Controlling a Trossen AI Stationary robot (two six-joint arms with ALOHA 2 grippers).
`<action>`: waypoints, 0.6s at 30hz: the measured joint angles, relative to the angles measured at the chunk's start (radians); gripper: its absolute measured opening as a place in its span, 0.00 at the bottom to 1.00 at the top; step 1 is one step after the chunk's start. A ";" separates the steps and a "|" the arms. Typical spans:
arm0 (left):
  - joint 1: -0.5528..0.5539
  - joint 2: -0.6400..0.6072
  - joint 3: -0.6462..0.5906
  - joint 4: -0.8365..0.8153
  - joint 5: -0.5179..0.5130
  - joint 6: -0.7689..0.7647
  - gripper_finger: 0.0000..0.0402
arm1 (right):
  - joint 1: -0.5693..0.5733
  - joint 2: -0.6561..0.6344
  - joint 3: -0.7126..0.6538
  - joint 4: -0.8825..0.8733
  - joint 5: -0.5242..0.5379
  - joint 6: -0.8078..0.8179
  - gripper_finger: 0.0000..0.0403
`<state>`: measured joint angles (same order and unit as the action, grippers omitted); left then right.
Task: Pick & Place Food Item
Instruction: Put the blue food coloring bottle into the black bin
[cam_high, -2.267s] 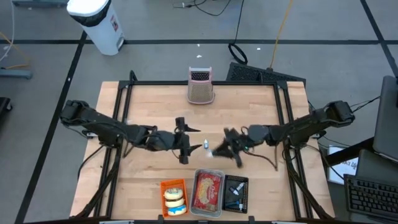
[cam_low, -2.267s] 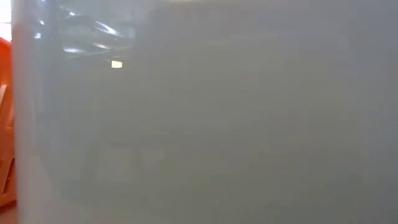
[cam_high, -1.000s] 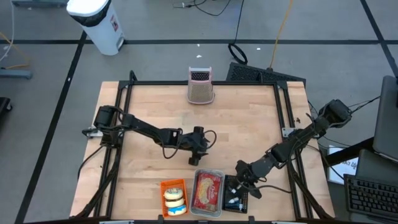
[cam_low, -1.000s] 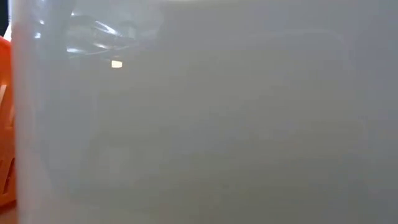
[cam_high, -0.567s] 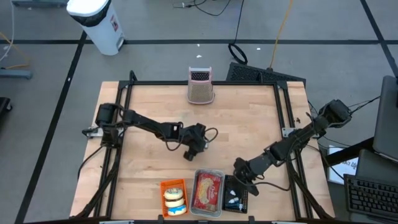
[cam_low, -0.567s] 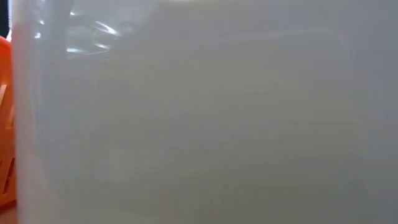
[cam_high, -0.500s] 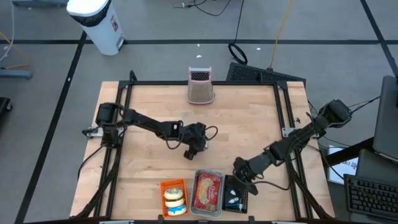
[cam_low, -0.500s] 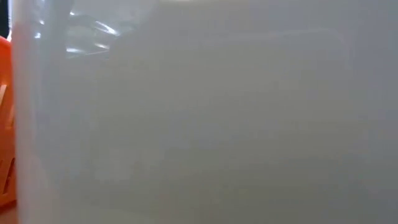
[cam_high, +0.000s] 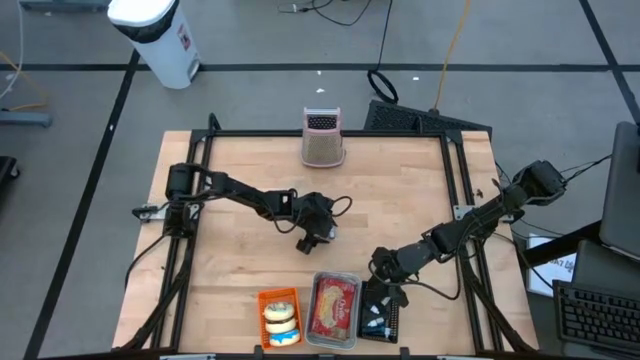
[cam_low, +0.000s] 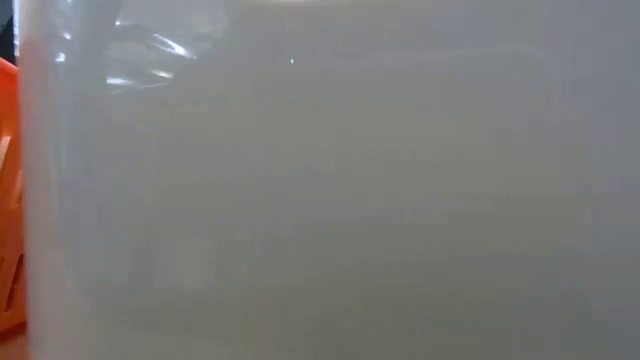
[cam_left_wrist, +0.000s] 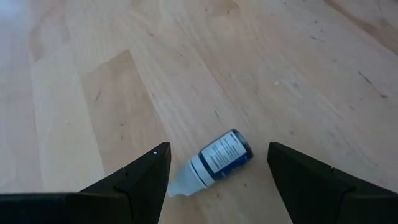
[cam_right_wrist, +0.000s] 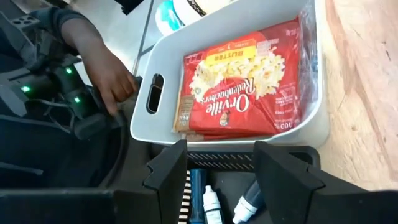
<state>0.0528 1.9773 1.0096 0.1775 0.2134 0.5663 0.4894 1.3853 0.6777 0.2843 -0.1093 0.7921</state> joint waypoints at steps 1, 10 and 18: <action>0.000 0.009 0.000 0.008 0.003 0.000 0.68 | -0.002 0.000 0.000 0.001 0.000 0.000 0.42; 0.017 0.014 0.002 -0.024 0.010 -0.061 0.68 | -0.026 0.000 0.000 0.002 -0.017 0.008 0.42; 0.038 0.016 0.001 -0.069 0.052 -0.142 0.48 | -0.032 0.000 0.000 0.003 -0.027 0.011 0.42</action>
<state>0.0907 1.9934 1.0107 0.1085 0.2656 0.4245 0.4576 1.3853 0.6777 0.2870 -0.1361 0.8032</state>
